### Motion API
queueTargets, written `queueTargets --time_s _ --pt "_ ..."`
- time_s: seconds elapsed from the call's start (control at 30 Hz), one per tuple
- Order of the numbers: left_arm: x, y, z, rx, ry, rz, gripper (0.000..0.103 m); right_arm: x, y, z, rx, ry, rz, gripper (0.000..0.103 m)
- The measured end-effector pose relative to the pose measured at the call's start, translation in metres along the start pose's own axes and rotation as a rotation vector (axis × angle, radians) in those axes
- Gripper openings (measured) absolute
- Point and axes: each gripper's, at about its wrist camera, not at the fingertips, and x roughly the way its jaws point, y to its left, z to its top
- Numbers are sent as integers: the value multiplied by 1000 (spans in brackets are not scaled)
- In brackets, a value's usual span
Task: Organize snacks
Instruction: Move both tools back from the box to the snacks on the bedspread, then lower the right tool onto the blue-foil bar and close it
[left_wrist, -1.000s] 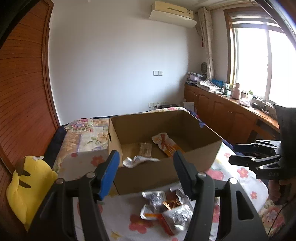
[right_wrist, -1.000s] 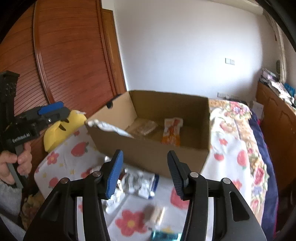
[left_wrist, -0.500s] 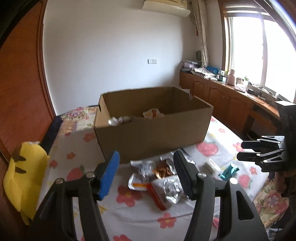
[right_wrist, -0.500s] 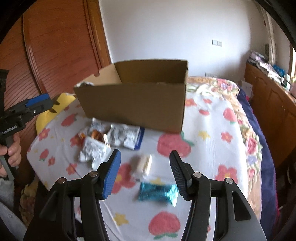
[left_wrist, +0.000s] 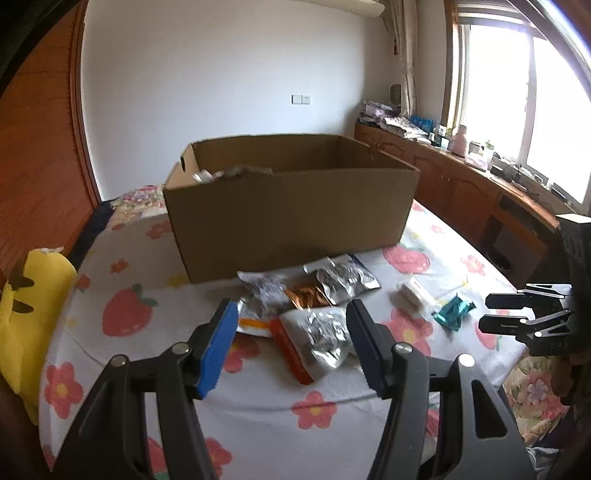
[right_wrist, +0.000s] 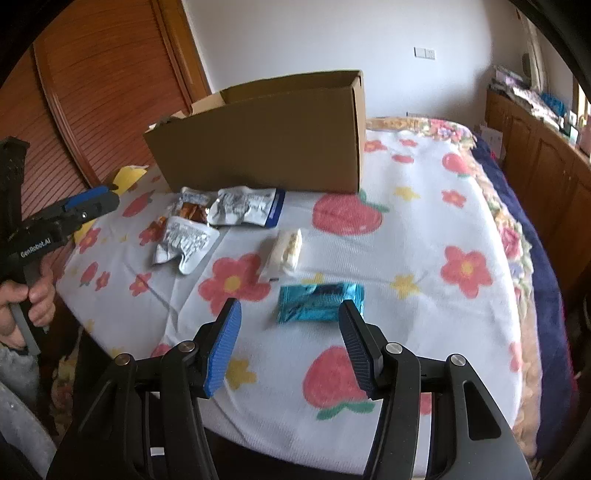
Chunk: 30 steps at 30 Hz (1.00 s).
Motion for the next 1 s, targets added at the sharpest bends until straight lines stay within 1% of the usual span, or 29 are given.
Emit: queueTargets --time_s 0.13,0.37,0.7,0.83,0.9,1.0 --pt "10 -5 -9 -4 26 -11 61 7 -2 -4 24 17 16 56" --pt "23 -14 -18 1 58 -29 61 21 -6 -6 45 40 13 56" --pt "40 -11 -20 -39 92 -21 61 35 -17 14 29 13 -31 56" --pt "48 -11 -18 -46 106 -20 61 41 -17 14 5 8 -57 56" --pt "53 -12 -17 -49 114 -18 61 44 -18 12 4 13 -57 56" --pt "60 -15 -16 -51 125 -18 61 45 -16 9 -15 -8 -65 56"
